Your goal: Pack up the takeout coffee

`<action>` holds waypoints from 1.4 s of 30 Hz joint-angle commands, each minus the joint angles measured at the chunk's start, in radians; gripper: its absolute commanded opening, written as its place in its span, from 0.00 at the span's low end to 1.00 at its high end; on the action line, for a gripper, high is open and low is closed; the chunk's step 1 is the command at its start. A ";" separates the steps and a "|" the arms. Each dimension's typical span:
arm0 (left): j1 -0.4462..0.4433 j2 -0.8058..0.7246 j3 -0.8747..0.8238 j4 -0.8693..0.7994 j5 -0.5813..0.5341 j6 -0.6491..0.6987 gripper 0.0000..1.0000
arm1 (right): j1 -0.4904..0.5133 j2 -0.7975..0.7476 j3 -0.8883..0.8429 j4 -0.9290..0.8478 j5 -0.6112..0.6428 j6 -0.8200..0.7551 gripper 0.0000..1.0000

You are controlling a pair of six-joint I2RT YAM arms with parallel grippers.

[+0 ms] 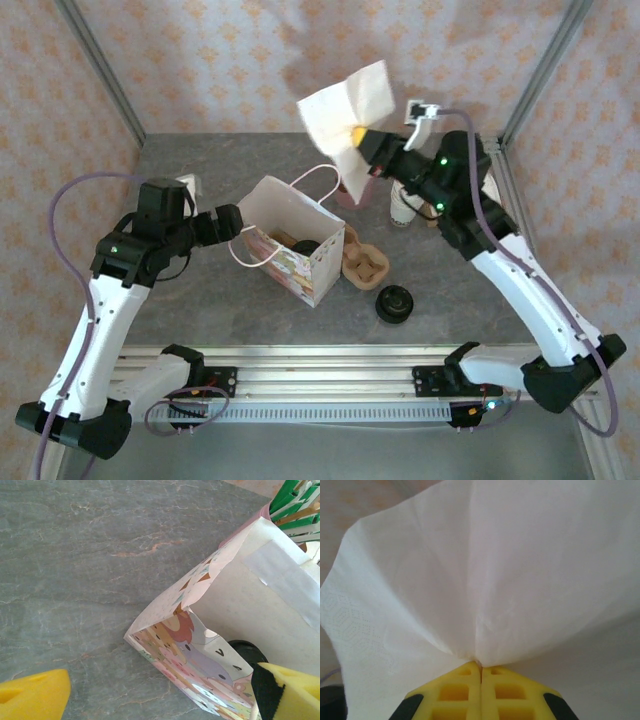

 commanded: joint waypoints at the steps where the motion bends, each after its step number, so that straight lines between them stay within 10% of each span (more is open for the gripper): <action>1: -0.004 0.011 -0.019 0.034 0.018 -0.015 0.95 | 0.122 0.048 -0.043 0.241 -0.032 0.123 0.00; 10: -0.006 0.063 -0.022 0.055 0.017 -0.003 0.95 | 0.307 0.275 -0.066 0.569 -0.150 0.392 0.00; 42: -0.015 0.105 -0.015 0.046 -0.012 0.015 0.94 | 0.231 0.289 -0.068 -0.092 0.046 0.098 0.00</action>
